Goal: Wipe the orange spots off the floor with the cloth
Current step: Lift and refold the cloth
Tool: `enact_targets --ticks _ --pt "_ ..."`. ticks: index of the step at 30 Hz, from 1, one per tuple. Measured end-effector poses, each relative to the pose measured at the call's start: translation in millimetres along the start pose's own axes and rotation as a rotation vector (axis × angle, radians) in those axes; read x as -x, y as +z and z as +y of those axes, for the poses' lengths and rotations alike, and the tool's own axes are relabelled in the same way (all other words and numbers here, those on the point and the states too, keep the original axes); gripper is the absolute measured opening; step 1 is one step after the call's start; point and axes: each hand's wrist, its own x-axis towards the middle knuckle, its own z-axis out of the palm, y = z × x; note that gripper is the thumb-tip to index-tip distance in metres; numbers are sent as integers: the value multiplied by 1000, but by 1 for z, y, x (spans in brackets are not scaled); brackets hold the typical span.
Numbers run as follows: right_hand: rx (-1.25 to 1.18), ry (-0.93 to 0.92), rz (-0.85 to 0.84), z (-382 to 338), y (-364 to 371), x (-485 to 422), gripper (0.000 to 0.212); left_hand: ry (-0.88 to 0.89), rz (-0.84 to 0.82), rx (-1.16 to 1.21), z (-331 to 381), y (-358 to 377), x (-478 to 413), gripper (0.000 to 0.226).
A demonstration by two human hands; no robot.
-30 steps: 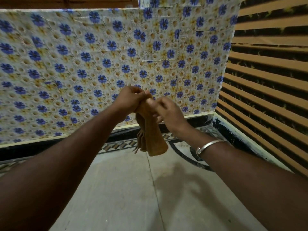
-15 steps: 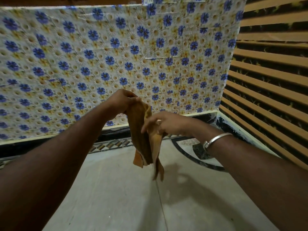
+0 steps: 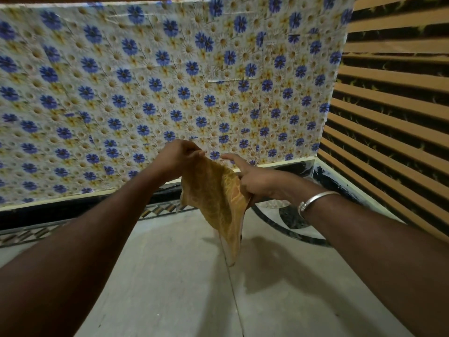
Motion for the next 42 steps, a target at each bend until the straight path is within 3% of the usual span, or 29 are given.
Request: enact_targets --ticks 4,9,14,21,30,35,39,42 --pt "142 1 -87 -10 5 14 71 -59 97 72 -13 2 1 22" --pt "-9 69 -30 -5 10 6 38 -2 83 40 -11 1 0 21" --pt "-88 130 80 0 17 -2 37 108 85 -89 3 9 1 25" --pt "-333 202 216 -8 16 -8 11 194 28 -141 16 53 21 24" --pt "-424 181 264 -8 9 -2 21 186 -60 107 26 81 44 32" --pt "-542 118 376 -13 3 1 26 201 -77 207 13 91 47 70" --pt "-493 38 467 -32 1 3 6 72 7 323 2 99 45 94" --pt "-503 -14 432 -49 -5 7 9 -26 41 433 -4 101 41 77"
